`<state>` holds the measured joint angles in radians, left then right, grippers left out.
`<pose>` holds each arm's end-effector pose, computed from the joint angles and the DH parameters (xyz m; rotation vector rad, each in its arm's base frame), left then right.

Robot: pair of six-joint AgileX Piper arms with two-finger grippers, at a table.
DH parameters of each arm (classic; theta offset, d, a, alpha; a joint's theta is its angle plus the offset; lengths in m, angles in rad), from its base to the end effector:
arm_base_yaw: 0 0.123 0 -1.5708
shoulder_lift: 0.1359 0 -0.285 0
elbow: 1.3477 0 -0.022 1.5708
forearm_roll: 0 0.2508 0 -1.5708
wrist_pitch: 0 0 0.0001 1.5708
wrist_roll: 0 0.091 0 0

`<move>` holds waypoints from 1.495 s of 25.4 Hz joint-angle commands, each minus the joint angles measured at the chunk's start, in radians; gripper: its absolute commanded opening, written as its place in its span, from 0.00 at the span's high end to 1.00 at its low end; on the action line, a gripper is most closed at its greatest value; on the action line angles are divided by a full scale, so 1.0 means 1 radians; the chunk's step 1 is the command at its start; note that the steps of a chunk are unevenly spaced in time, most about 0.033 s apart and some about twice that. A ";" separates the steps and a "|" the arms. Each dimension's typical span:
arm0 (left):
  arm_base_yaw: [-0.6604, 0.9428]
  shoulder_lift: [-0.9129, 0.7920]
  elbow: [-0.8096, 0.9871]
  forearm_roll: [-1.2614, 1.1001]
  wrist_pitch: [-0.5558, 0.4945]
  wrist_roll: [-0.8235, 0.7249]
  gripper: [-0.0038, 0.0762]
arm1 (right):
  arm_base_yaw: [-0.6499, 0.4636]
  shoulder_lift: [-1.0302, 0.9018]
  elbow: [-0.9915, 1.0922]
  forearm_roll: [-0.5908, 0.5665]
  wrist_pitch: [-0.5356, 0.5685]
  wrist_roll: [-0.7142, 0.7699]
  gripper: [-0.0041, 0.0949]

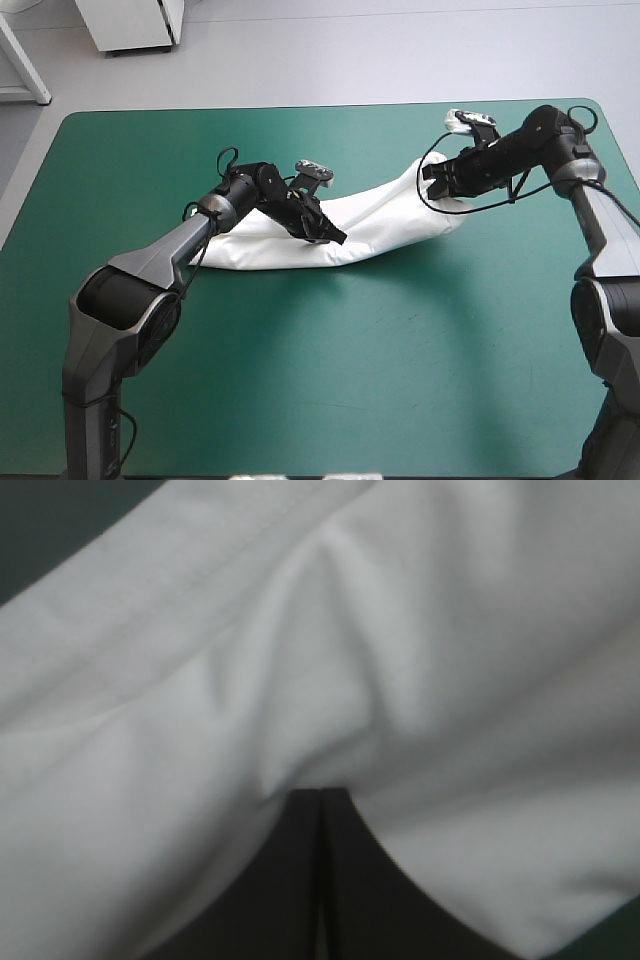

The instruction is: Fold the cloth

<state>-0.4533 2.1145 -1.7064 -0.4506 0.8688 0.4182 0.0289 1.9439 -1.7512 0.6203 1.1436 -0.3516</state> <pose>0.4003 -0.2287 0.2085 0.8609 2.5806 -0.5592 0.4193 0.0603 0.2963 -0.2767 2.6257 0.7447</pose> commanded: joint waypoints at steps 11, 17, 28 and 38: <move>0.088 -0.207 -0.125 0.217 0.185 -0.066 0.96 | 0.002 -0.102 -0.044 0.116 0.012 -0.011 0.97; 0.276 -0.414 -0.142 0.239 0.217 -0.068 0.96 | 0.060 -0.102 -0.046 0.296 -0.026 -0.044 0.97; 0.430 -0.630 -0.126 0.225 0.240 -0.085 0.96 | 0.340 -0.053 -0.072 0.363 -0.278 -0.060 0.98; 0.430 -0.685 -0.126 0.199 0.261 -0.086 0.96 | 0.480 0.205 -0.331 0.449 -0.227 -0.120 0.92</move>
<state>-0.0238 1.4795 -1.8097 -0.2256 1.1717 0.3422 0.4918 2.1503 -1.9761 0.9834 0.8931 -0.4431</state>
